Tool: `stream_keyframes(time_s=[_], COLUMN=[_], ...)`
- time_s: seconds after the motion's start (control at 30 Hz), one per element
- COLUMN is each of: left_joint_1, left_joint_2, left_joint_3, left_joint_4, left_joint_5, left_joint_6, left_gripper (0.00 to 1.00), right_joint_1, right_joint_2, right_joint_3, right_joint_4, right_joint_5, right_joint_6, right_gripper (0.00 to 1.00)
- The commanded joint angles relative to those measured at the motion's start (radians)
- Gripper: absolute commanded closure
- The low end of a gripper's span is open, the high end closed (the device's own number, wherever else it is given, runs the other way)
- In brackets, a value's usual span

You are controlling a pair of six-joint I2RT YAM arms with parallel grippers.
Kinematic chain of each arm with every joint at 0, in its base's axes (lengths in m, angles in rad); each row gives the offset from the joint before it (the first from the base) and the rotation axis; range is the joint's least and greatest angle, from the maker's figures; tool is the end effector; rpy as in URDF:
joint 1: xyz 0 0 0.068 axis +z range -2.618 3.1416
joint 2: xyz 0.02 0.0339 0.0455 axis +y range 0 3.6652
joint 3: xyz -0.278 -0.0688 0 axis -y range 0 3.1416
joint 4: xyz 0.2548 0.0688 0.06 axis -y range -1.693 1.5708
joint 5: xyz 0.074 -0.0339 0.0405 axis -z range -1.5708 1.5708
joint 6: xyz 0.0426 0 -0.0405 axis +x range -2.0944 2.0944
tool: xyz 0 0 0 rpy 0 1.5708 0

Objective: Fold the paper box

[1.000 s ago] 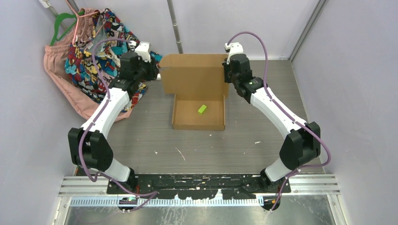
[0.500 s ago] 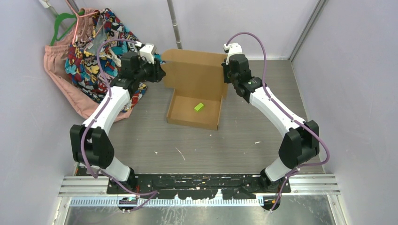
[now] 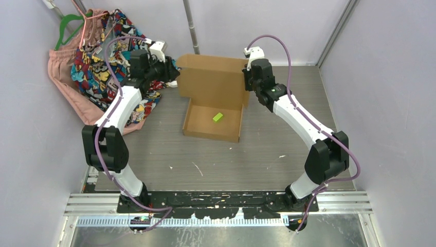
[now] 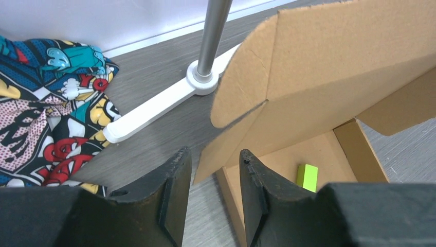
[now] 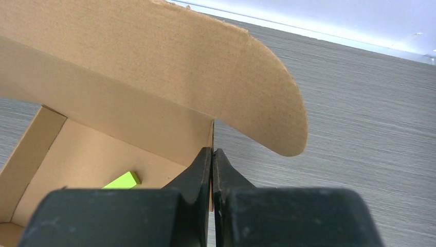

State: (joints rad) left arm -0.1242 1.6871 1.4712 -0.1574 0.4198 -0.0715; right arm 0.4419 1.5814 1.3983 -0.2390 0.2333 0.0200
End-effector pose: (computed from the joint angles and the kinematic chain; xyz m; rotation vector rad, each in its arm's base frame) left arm 0.4137 -0.0692 0.3525 0.3308 1.9192 -0.5371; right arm 0.3565 0.1578 0.3568 -0.2672 1.9633 0.0673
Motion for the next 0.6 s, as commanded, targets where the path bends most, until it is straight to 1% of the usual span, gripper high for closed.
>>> stream_keyframes(time_s=[0.0,0.27,0.43,0.57], left_joint_1=[0.019,0.028,0.027,0.027], left_joint_2=[0.026,0.088,0.112,0.112], left_joint_3=[0.088,0.157,0.159,0.147], left_joint_4=[0.066,0.049,0.050,0.039], left_joint_5=[0.092,0.194,0.249,0.257], left_joint_6=[-0.004,-0.027,-0.039,-0.029], left_gripper=[0.59,0.59,0.60,0.63], right_joint_1=[-0.006,-0.021,-0.027,-0.028], right_joint_2=[0.006,0.005,0.008,0.015], right_joint_3=[0.044,0.038,0.038,0.042], right_joint_4=[0.042,0.045,0.044,0.046], right_joint_5=[-0.021,-0.033,-0.043,-0.049], right_joint_6=[-0.031,-0.043,-0.042,-0.036], right_gripper=[0.94,0.94,0.94,0.94])
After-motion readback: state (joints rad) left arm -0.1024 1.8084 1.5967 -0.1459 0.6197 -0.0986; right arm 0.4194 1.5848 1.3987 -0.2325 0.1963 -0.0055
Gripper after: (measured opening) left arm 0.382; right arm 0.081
